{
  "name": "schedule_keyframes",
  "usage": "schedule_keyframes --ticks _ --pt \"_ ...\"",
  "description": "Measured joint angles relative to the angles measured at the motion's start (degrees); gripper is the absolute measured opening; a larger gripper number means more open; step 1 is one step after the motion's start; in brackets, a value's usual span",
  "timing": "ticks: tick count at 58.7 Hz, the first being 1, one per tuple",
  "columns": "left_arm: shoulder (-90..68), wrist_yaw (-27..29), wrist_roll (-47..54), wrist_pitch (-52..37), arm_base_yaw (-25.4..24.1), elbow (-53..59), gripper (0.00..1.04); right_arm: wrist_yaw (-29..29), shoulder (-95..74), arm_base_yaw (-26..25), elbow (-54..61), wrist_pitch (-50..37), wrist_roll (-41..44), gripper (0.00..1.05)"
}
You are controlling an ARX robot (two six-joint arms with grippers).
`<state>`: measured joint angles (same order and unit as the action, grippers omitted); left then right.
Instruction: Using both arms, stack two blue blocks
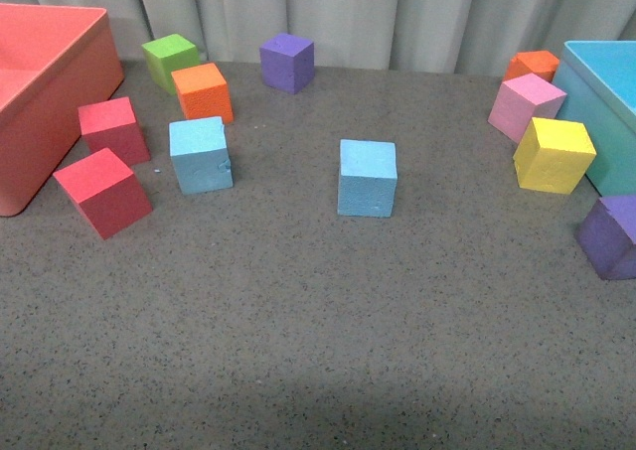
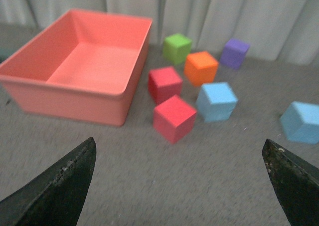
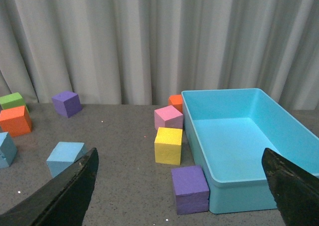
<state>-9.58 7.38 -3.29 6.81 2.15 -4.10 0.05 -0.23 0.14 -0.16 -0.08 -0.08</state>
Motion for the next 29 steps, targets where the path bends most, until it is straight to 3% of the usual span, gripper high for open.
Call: schedule_keyframes --ticks 4,14,19,29 --pt "-9.0 0.1 -1.4 -6.3 0.3 -0.2 0.98 0.0 0.0 0.0 0.0 0.0 0.1 0.94" --pt "-45.4 -0.3 -5.0 -33.0 0.9 -10.4 0.98 0.0 0.0 0.0 0.0 0.0 0.1 0.95" --pt "-59.3 -0.9 -6.2 -36.3 1.5 -17.2 0.98 0.0 0.0 0.0 0.0 0.0 0.1 0.95" --pt "-80.9 0.8 -9.2 -33.2 4.5 -32.3 0.98 0.0 0.0 0.0 0.0 0.0 0.1 0.95"
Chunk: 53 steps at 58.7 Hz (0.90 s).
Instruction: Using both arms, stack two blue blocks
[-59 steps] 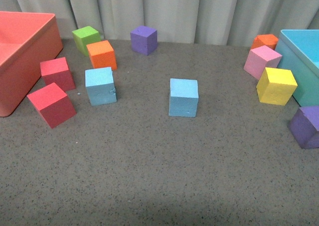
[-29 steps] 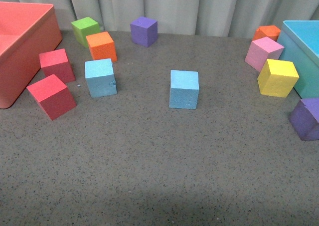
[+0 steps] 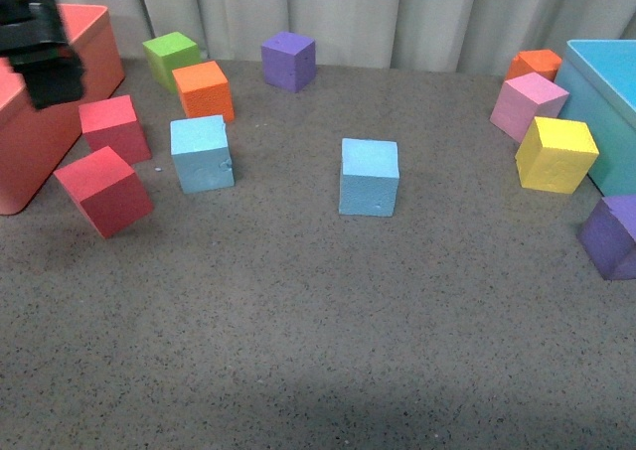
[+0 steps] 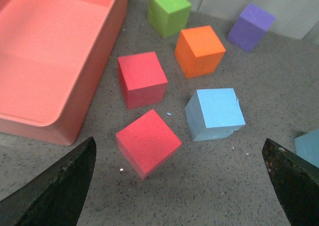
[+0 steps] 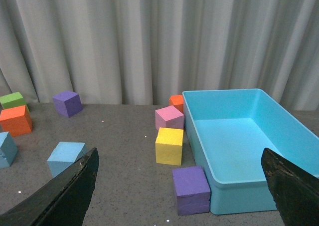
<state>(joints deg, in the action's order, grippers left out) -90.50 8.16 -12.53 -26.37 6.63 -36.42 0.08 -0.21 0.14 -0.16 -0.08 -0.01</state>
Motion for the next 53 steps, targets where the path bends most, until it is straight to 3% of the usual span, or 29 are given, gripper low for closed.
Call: schedule_keyframes --ticks 12,18,37,53 --pt "-20.4 2.3 -5.5 17.4 5.3 -26.3 0.98 0.0 0.0 0.0 0.0 0.0 0.0 0.95" --pt "-26.0 2.4 -7.6 23.0 6.4 -33.5 0.98 0.0 0.0 0.0 0.0 0.0 0.0 0.95" --pt "-36.0 1.7 -10.5 35.5 7.3 -45.6 0.98 0.0 0.0 0.0 0.0 0.0 0.0 0.95" --pt "-41.8 1.4 -10.5 40.0 7.6 -52.0 0.98 0.0 0.0 0.0 0.0 0.0 0.0 0.95"
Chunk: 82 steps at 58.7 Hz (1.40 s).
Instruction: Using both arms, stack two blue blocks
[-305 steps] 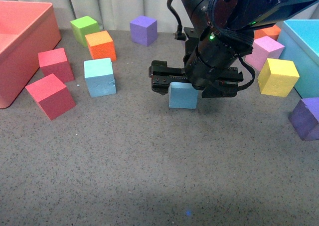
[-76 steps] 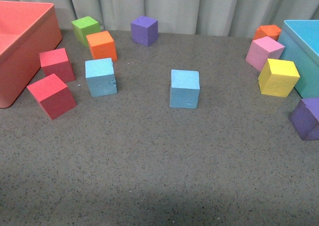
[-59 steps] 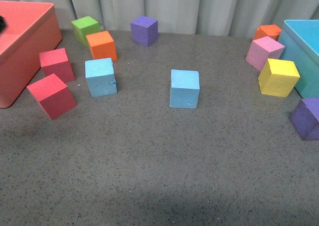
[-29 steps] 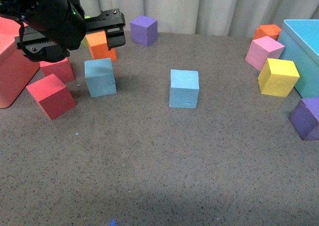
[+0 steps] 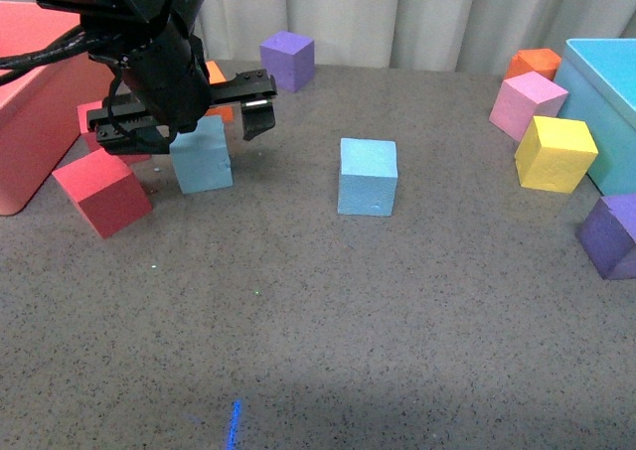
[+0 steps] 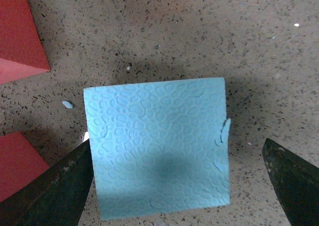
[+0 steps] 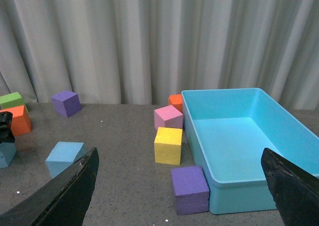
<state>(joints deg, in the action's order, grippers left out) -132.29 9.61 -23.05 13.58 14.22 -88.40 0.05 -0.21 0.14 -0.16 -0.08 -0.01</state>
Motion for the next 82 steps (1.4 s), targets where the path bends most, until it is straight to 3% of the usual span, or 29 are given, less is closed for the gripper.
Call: schedule_keyframes --ticks 3,16,24,39,50,66,82 --pt "-0.9 0.5 -0.1 0.1 0.0 -0.7 0.95 0.0 0.0 0.0 0.0 0.0 0.0 0.95" --pt "-2.4 1.2 -0.2 2.4 -0.3 -2.7 0.57 0.0 0.0 0.0 0.0 0.0 0.0 0.95" --pt "-2.2 0.9 -0.2 2.4 -0.2 -2.6 0.49 0.0 0.0 0.0 0.0 0.0 0.0 0.95" --pt "3.3 0.9 -0.2 2.9 2.2 -0.4 0.44 0.0 0.0 0.0 0.0 0.0 0.0 0.95" --pt "8.7 2.6 -0.2 4.0 8.5 -0.7 0.43 0.0 0.0 0.0 0.0 0.0 0.0 0.95" --pt "6.7 3.9 -1.3 7.5 16.1 -4.0 0.42 0.0 0.0 0.0 0.0 0.0 0.0 0.95" --pt "3.2 5.2 -1.7 10.4 19.0 -9.7 0.41 0.0 0.0 0.0 0.0 0.0 0.0 0.95"
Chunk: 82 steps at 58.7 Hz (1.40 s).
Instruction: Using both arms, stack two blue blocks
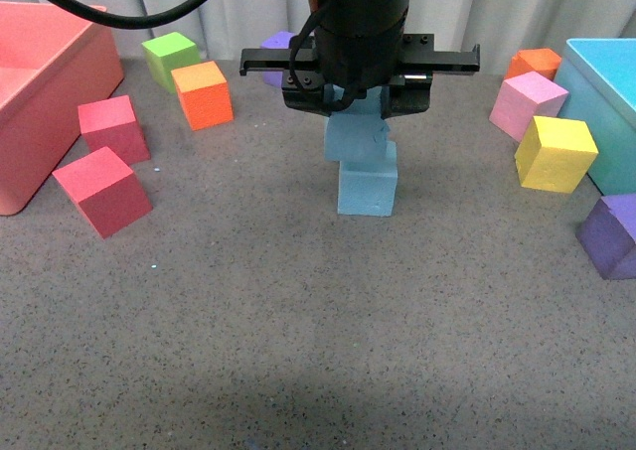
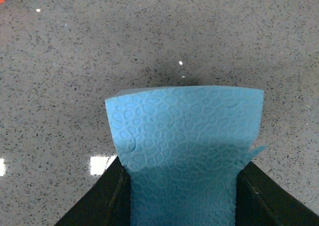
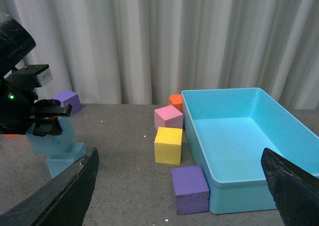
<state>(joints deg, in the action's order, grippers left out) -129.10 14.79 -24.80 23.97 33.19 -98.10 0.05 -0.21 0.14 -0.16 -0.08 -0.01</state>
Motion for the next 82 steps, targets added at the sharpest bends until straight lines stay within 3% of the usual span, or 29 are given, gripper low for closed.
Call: schedule_keyframes --ticks 58,82 --pt "-5.3 -1.7 0.0 6.8 1.6 -7.9 0.39 0.0 0.0 0.0 0.0 0.0 0.0 0.95" --pt "-5.2 -1.7 -1.0 6.3 1.7 -8.1 1.0 0.0 0.0 0.0 0.0 0.0 0.0 0.95"
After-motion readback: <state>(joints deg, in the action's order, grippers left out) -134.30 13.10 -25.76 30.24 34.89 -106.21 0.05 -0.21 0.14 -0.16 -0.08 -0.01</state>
